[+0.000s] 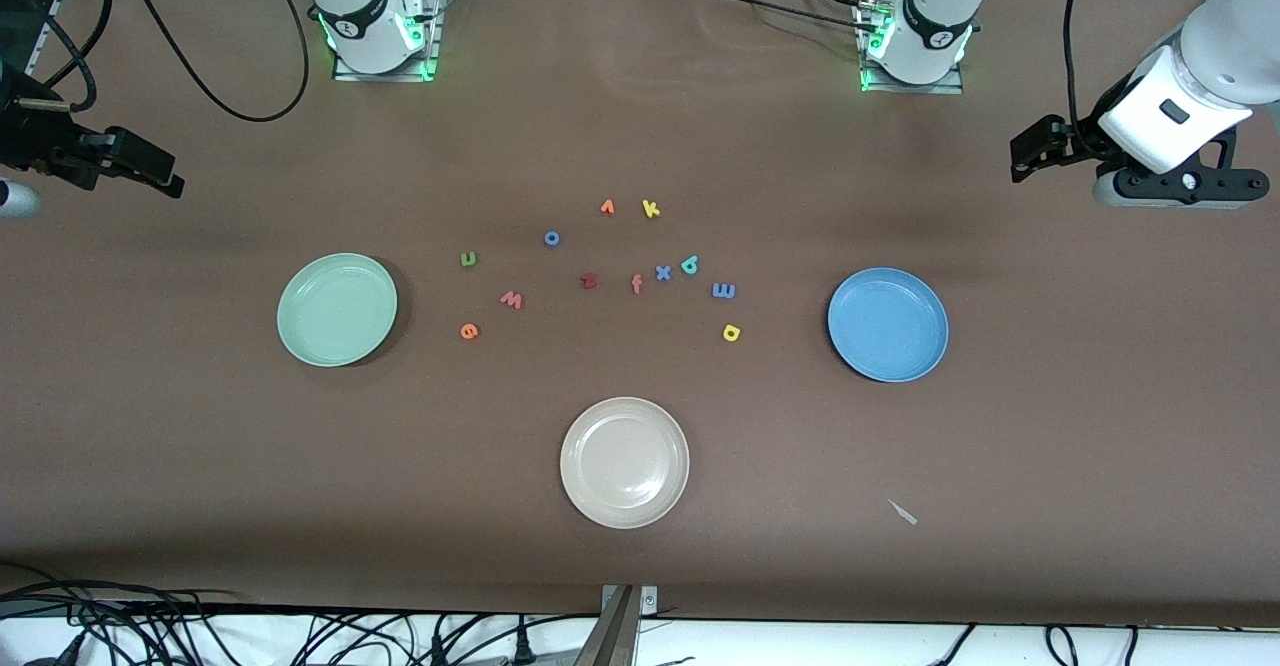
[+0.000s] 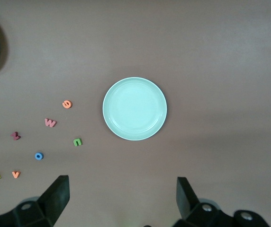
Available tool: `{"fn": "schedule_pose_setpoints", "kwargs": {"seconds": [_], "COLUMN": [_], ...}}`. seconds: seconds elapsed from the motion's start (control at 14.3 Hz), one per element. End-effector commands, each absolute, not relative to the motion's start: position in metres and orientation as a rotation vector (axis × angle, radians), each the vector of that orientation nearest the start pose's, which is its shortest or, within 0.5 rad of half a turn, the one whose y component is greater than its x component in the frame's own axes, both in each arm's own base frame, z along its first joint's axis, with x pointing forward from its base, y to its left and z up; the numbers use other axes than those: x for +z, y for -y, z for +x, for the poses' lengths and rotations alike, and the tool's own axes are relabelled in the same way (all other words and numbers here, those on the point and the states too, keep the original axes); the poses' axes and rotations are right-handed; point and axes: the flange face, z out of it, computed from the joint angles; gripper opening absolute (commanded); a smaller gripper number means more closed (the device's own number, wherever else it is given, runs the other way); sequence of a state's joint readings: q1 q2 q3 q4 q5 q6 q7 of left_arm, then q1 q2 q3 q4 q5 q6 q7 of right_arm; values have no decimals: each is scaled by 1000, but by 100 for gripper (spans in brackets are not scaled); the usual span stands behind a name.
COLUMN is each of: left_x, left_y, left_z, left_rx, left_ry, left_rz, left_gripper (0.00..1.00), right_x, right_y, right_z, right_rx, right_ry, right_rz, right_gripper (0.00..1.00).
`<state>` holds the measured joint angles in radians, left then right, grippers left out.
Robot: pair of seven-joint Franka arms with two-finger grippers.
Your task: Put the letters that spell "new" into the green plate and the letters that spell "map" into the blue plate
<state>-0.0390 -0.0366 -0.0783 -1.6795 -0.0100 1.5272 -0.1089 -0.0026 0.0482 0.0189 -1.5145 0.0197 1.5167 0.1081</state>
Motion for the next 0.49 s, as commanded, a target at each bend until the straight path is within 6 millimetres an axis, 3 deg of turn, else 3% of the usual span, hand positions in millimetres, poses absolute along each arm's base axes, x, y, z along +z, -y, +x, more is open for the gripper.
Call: {"fn": "schedule_pose_setpoints", "kwargs": {"seconds": [0.0, 0.42], "left_x": [595, 596], "left_y": [64, 64], "left_z": [532, 533], "left_rx": [194, 192], "left_ry": [-31, -31], "left_rz": [-3148, -3149], "left_gripper": [100, 100], "right_x": [620, 623], "right_y": [-8, -9], "right_z": [566, 566], "right_rx": [78, 76], "right_ry": [-152, -145], "right_rz": [-3120, -3122], "right_gripper": [100, 100]}}
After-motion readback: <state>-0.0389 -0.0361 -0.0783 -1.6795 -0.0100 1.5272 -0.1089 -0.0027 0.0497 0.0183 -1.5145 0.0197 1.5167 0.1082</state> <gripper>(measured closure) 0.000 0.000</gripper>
